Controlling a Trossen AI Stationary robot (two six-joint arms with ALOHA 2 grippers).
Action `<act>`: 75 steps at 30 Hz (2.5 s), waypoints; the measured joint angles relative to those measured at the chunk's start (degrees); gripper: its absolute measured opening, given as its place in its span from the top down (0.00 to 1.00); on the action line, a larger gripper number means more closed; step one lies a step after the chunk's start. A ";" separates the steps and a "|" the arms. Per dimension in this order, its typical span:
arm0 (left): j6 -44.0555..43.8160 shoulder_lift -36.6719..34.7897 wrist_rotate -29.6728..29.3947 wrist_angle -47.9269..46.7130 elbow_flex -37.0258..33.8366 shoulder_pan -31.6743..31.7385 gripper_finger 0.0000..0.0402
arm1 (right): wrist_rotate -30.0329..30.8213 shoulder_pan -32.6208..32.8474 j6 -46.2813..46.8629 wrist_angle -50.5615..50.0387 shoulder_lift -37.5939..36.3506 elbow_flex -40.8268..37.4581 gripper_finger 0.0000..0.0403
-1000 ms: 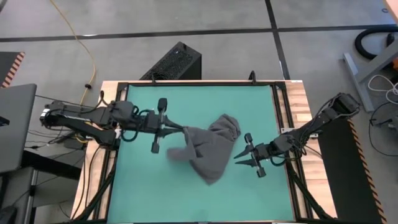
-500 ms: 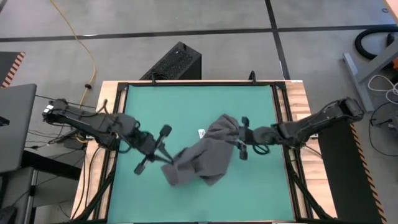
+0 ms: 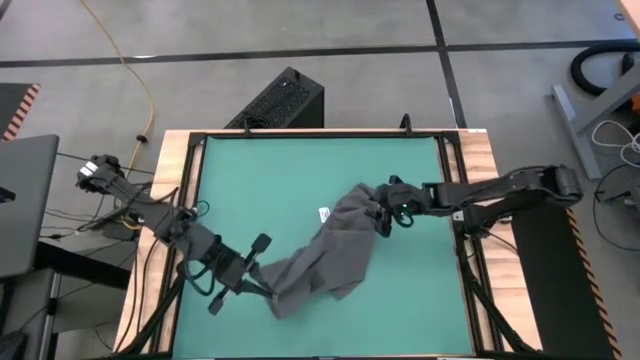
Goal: Roll towel
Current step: Roll the gray towel
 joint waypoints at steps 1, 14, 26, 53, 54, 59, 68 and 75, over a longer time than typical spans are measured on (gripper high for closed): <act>0.03 0.00 -0.01 0.28 0.00 -0.50 1.00 | -0.39 -0.55 0.09 1.30 1.38 0.00 0.36; 4.23 -0.03 -6.21 5.68 0.03 -5.69 1.00 | -20.47 0.57 -0.44 11.29 9.85 4.21 0.94; 18.92 -0.50 -27.89 7.36 11.15 -5.90 1.00 | -7.16 4.93 -14.98 7.23 -17.38 16.48 0.96; 29.60 -7.81 -50.38 6.32 18.49 4.54 1.00 | -6.47 -13.54 -28.75 53.39 0.63 18.84 0.96; 29.41 -8.74 -49.80 5.90 18.49 4.52 1.00 | -7.14 -13.01 -29.52 51.76 0.48 19.34 0.96; 22.51 -12.89 -41.67 -2.92 18.49 4.42 1.00 | -6.15 -9.58 -32.59 35.18 -3.74 19.64 0.96; 8.52 -12.67 -29.38 -14.86 11.19 4.51 1.00 | -6.55 -5.79 -18.35 -19.93 -11.19 19.27 0.96; -4.54 -7.76 -23.19 -11.66 -2.64 4.51 1.00 | -11.30 2.93 -2.85 -28.67 -10.74 11.76 0.95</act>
